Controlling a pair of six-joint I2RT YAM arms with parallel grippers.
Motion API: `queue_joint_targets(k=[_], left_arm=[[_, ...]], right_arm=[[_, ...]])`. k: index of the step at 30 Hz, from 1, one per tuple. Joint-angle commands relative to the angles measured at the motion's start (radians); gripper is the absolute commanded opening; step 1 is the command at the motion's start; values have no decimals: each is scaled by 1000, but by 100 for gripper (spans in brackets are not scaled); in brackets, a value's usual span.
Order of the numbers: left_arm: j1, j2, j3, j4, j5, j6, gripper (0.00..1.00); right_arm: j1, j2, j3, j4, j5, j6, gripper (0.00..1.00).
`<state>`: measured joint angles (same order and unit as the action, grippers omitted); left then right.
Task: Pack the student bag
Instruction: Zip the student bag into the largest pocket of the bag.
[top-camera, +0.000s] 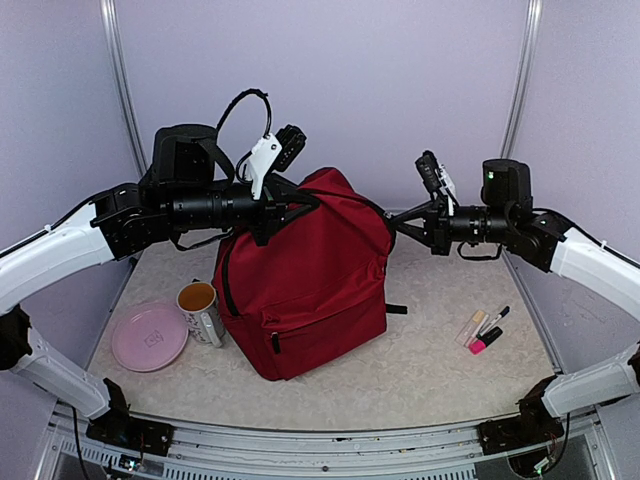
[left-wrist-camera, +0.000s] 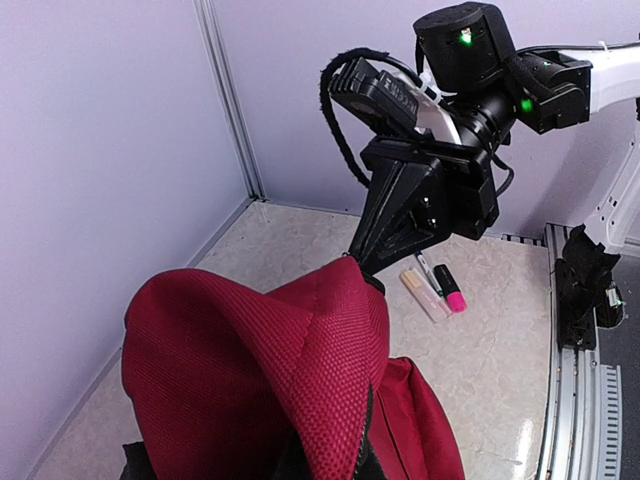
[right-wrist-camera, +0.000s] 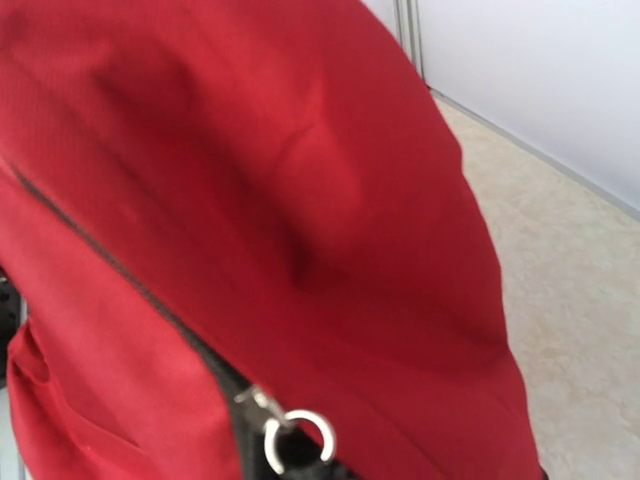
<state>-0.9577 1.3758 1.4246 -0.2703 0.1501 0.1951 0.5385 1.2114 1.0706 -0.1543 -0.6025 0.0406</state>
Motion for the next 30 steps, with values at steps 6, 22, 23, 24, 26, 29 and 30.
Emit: queue_joint_targets(k=[6, 22, 23, 24, 26, 29, 30], left_arm=[[0, -54, 13, 111, 9, -9, 0], [11, -105, 133, 257, 44, -108, 0], [11, -102, 135, 267, 50, -113, 0], [10, -99, 138, 278, 56, -117, 0], [10, -87, 150, 296, 60, -125, 0], [8, -58, 168, 299, 67, -129, 0], [7, -44, 173, 299, 75, -130, 0]], right_arm=[[-28, -12, -55, -65, 170, -33, 0], [-43, -75, -368, 188, 164, -34, 0], [-44, -75, -393, 211, 172, -17, 0], [-43, -74, -421, 231, 178, -3, 0], [-34, -70, -454, 271, 182, 20, 0], [-2, -64, -486, 349, 185, 41, 0], [9, -59, -491, 370, 186, 44, 0]])
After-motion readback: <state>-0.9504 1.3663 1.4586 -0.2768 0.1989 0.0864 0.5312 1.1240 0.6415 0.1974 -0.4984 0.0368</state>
